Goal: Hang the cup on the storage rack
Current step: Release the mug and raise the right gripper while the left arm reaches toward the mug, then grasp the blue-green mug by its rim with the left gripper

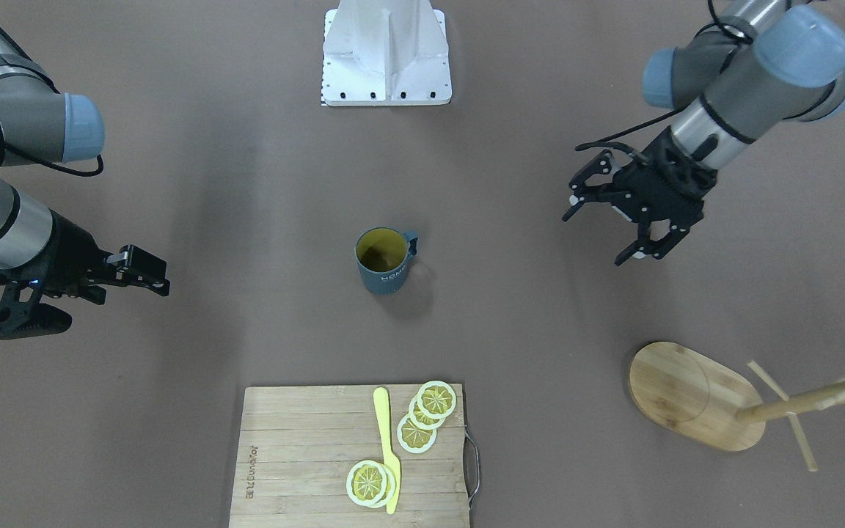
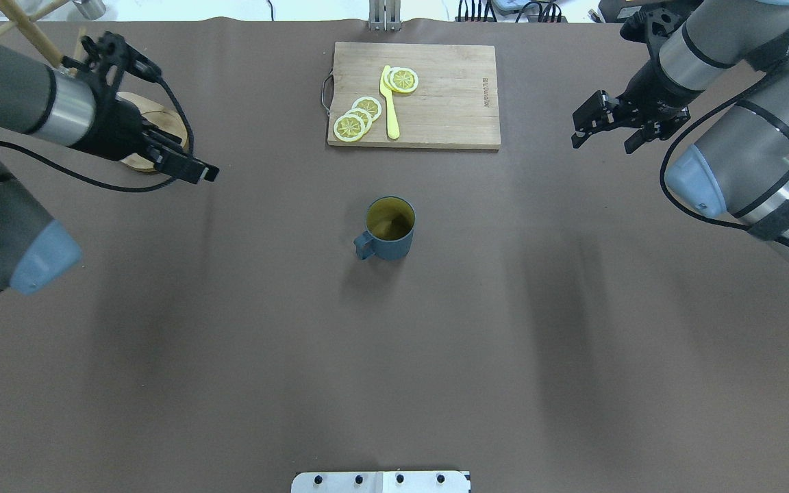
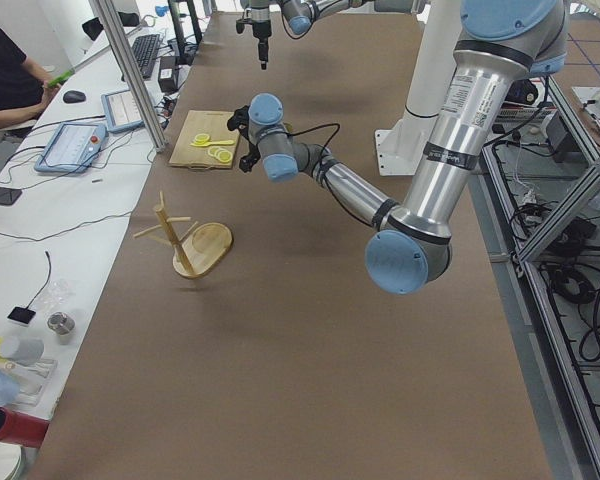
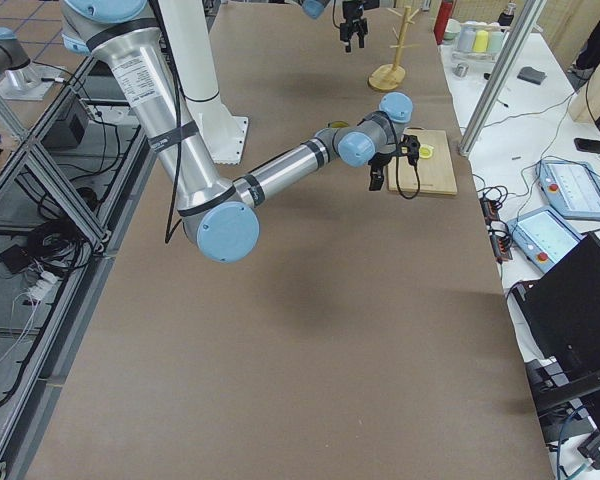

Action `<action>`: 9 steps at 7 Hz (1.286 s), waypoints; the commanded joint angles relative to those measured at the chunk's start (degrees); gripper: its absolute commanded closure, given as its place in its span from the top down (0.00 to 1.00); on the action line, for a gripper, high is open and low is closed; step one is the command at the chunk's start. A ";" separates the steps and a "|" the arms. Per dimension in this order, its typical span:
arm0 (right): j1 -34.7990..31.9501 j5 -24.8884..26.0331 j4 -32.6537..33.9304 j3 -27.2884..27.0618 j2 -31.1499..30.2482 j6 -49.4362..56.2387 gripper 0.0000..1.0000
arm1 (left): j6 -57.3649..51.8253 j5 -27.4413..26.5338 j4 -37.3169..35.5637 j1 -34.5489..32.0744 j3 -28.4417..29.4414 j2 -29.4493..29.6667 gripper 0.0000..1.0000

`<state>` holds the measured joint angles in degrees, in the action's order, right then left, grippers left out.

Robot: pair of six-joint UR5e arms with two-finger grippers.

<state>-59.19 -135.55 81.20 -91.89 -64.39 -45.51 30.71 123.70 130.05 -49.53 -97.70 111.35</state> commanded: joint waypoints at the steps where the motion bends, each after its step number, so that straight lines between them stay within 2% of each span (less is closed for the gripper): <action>1: -0.84 0.11 -0.08 0.22 -0.47 -0.02 1.00 | 3.56 -12.62 5.82 11.50 3.74 4.64 0.98; 2: -1.54 -0.24 0.27 0.05 -0.47 -0.02 1.00 | 3.56 -17.74 6.52 16.26 3.83 5.18 0.98; 4: -1.90 -0.42 0.36 -0.13 -0.38 -0.11 1.00 | 3.21 -25.48 8.98 21.47 4.88 5.19 0.98; 6: -1.98 -0.51 0.36 -0.22 -0.29 -0.02 1.00 | 3.39 -32.87 11.62 25.79 8.64 7.63 0.98; 7: -2.16 -0.60 0.36 -0.31 -0.21 -0.02 1.00 | 3.30 -32.90 11.80 25.80 11.54 9.74 0.98; 8: -2.07 -0.60 0.36 -0.31 -0.03 -0.11 1.00 | 3.21 -32.99 11.80 25.80 11.74 10.11 0.97; 9: -2.16 -0.77 0.36 -0.31 0.06 -0.11 1.00 | 3.21 -34.47 11.45 25.80 11.83 11.42 0.91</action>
<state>-61.29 -136.18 81.56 -92.18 -64.47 -45.59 33.96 90.50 141.70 -23.80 -86.37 121.41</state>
